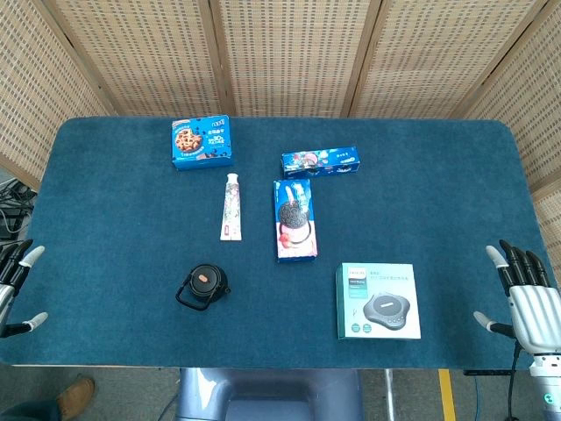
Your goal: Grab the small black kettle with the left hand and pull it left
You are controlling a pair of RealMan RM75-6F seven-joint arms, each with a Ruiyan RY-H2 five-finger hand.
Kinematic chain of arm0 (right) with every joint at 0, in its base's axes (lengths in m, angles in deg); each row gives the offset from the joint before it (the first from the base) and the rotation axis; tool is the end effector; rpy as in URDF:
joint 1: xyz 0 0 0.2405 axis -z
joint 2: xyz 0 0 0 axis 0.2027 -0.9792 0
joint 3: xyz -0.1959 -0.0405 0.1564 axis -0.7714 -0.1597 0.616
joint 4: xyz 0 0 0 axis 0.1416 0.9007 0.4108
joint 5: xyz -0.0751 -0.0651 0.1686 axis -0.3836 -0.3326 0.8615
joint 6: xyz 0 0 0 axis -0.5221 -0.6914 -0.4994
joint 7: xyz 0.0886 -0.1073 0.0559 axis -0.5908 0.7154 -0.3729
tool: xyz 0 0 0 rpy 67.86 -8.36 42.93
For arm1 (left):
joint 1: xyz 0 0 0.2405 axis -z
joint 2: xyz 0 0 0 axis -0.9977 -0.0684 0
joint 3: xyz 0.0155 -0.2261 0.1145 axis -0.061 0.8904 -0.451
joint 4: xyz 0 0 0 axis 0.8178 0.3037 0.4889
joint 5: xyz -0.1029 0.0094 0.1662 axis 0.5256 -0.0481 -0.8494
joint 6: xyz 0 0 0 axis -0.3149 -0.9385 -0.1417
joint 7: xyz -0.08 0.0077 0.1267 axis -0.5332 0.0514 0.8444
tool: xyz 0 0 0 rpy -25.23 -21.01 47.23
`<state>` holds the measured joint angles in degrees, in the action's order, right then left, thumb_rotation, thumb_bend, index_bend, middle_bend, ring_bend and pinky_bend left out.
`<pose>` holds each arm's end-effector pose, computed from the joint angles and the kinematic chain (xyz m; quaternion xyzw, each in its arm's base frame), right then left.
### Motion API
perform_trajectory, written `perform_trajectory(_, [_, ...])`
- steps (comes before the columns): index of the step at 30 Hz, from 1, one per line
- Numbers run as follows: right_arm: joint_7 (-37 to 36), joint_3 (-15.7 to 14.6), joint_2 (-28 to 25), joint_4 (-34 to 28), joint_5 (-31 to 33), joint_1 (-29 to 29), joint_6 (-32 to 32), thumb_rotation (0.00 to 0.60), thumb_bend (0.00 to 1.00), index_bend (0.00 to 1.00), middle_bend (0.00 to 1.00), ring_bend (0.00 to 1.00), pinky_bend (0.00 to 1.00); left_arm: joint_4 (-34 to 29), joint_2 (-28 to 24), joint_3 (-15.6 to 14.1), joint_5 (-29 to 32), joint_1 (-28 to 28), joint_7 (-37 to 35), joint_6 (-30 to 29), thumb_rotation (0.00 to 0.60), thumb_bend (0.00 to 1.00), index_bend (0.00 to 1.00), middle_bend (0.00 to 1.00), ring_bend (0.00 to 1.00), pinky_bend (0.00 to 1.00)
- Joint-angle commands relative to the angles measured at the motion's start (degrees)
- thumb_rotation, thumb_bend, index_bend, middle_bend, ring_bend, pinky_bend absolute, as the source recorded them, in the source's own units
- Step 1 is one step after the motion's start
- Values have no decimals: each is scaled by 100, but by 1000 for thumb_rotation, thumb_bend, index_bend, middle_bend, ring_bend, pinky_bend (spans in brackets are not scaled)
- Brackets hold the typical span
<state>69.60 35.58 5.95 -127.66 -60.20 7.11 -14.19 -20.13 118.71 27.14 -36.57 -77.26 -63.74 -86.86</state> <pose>-0.2863 -0.1871 0.1961 0.5999 -0.3710 0.3823 0.5970 -0.3065 0.1762 0.2002 -0.6660 -0.3488 -0.3301 0.5709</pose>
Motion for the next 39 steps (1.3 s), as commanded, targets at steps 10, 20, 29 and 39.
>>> perform_trajectory(10, [-89, 14, -55, -26, 55, 1, 35, 600, 0, 0, 0, 0, 0, -323, 148, 41, -404, 239, 212, 431, 600, 0, 0, 0, 0, 0])
perform_trajectory(20, [-51, 20, -44, -24, 102, -20, 87, 600, 0, 0, 0, 0, 0, -1120, 479, 219, -827, 1222, 567, 1816, 600, 0, 60, 105, 145, 0])
perform_trajectory(29, [-130, 42, -58, 12, 175, -34, 136, 600, 0, 0, 0, 0, 0, -1579, 984, 507, -159, 1826, 985, 2890, 600, 0, 243, 273, 276, 0])
perform_trajectory(39, [-142, 37, -70, -2, 174, -35, 145, 600, 0, 0, 0, 0, 0, -1634, 1406, 502, 477, 1954, 1682, 3201, 600, 0, 317, 331, 276, 0])
